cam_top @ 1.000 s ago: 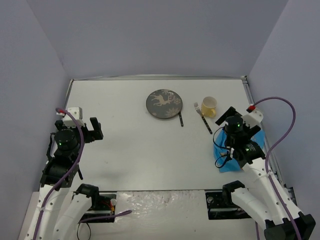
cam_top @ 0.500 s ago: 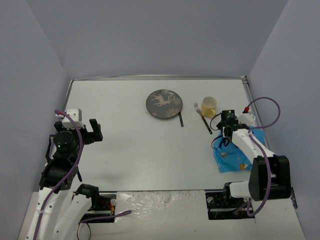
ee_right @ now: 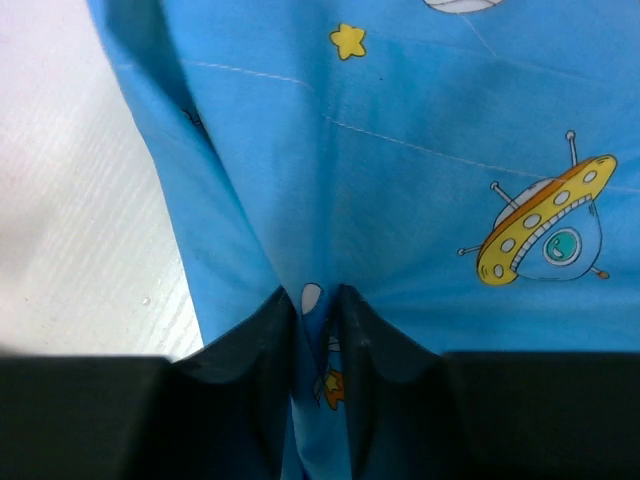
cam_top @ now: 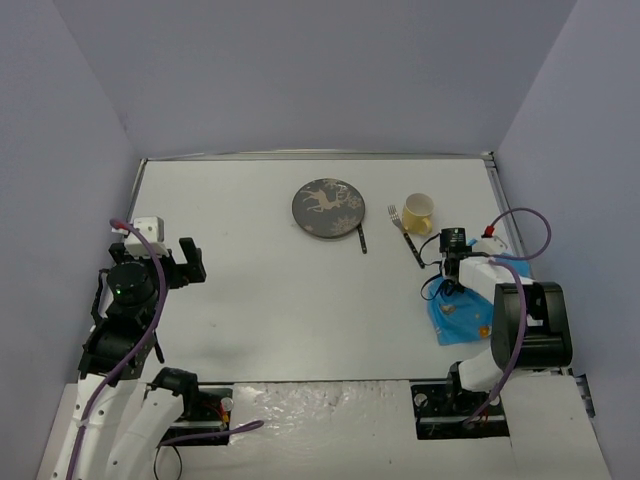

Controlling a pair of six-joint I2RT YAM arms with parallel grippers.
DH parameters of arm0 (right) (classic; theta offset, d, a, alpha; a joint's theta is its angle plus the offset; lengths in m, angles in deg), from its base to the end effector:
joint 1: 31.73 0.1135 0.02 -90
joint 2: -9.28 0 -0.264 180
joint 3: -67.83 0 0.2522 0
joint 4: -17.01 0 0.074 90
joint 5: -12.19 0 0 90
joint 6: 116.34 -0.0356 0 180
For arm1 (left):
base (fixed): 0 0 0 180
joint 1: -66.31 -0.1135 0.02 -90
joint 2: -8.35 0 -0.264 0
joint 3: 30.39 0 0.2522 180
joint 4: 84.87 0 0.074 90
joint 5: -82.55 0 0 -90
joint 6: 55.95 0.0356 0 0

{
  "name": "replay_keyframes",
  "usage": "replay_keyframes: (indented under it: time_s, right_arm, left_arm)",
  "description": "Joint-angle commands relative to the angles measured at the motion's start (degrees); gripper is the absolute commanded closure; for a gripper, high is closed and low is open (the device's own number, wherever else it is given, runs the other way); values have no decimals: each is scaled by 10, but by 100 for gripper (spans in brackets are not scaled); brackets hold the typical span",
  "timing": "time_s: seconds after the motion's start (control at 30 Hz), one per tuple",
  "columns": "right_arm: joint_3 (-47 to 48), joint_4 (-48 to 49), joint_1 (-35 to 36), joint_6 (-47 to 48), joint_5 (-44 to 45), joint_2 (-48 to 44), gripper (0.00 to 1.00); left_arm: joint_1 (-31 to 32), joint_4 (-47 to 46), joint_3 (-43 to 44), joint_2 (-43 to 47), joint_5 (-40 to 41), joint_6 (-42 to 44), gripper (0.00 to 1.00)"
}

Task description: Set the dinner table for one person

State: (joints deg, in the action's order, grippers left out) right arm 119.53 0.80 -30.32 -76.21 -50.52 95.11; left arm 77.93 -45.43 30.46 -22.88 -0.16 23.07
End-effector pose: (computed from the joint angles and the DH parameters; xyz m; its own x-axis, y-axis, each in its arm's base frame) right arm 0.2773 -0.0095 0.1540 -0.2891 0.6726 -0.6812 0.7629 0.5917 0.2605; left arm 0.1196 -0.0200 0.3564 -0.1787 -0.1561 -0.9714 0.0441 0.9851 -0.1664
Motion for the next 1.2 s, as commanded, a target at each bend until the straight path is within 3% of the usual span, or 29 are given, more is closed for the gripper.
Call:
replay_keyframes:
  time_s: [0.0, 0.17, 0.3, 0.47, 0.63, 0.83, 1.03, 1.17]
  right_arm:
    - [7, -1, 0, 10, 37, -61, 97]
    - [55, -49, 24, 56, 53, -151, 100]
    - [152, -104, 114, 115, 81, -227, 100]
    - [271, -128, 217, 196, -14, -234, 100]
    - [433, -144, 357, 246, -45, -169, 100]
    - [626, -143, 523, 285, -76, -27, 100]
    - [804, -112, 592, 307, -92, 72, 100]
    - [785, -65, 601, 291, -63, 64, 100]
  left_arm:
    - [2, -30, 22, -8, -9, -2, 3]
    - [5, -32, 29, -19, -19, -15, 3]
    - [13, -26, 55, -41, -27, -38, 3]
    - [14, -8, 88, -67, -38, -56, 3]
    - [15, 27, 122, -88, -51, -70, 3]
    - [14, 67, 157, -97, -43, -77, 3]
    - [13, 116, 209, -80, -5, -68, 3]
    - [14, 140, 242, -63, 15, -52, 3]
